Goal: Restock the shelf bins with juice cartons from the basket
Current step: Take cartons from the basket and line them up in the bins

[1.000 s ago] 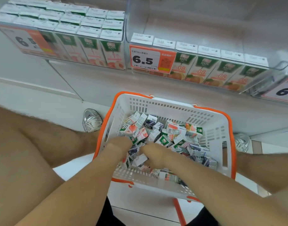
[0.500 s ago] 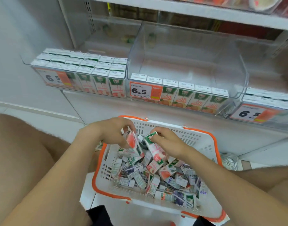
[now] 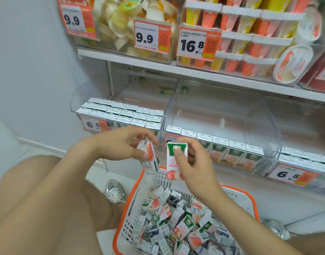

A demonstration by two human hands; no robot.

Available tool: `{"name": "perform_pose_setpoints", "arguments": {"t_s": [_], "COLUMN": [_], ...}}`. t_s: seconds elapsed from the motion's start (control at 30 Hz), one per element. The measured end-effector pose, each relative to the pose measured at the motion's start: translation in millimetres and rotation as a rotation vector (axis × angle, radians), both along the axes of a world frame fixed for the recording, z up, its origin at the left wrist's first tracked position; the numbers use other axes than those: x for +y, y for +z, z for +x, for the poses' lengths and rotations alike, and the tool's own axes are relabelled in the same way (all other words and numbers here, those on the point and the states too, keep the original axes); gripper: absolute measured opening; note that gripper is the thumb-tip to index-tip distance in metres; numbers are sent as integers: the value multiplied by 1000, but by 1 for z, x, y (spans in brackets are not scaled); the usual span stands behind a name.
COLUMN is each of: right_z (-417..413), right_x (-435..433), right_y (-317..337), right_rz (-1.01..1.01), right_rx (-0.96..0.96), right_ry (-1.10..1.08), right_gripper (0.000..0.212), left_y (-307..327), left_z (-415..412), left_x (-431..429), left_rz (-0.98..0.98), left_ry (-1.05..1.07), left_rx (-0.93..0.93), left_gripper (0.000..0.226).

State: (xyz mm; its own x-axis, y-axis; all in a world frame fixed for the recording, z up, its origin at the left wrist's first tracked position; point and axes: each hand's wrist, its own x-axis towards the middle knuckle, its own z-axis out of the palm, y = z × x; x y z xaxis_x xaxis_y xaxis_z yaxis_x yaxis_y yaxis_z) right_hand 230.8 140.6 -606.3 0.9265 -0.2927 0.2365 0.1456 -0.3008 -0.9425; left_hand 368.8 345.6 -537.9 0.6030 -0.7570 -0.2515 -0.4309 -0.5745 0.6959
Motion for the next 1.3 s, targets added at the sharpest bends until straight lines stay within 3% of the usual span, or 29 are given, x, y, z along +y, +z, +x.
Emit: {"name": "perform_pose_setpoints", "arguments": {"t_s": [0.13,0.33,0.5,0.6,0.9,1.1,1.2,1.3], "right_z": [27,120,224,279,379,391,378,347], "right_x": [21,55,76,88,131,132,125,122], "right_y": [35,63,55,43,18,20,32,45], "right_rz": [-180,-456,-472,-500,-443,-706,-705,-439], "right_rx": [-99,-236,-221,-150,238,438,312,95], "right_ry": [-1,44,81,117,179,397,332,267], "right_gripper": [31,38,38,36,33,43,42,38], "left_y": [32,23,12,-1,-20,-17,-17,-12], "left_z": [36,90,126,144,156,156,156,151], "left_x": [31,60,79,95,103,99,99,97], "left_rz": [-92,-277,-414,-422,-351,-350,-356,-404], "left_ry": [222,608,931,1093,1123,1109,1111,1139], "left_rx": [-37,-135,-342,-464,-443,-442,-419,-358], "left_gripper": [42,32,33,46,48,44,48,52]}}
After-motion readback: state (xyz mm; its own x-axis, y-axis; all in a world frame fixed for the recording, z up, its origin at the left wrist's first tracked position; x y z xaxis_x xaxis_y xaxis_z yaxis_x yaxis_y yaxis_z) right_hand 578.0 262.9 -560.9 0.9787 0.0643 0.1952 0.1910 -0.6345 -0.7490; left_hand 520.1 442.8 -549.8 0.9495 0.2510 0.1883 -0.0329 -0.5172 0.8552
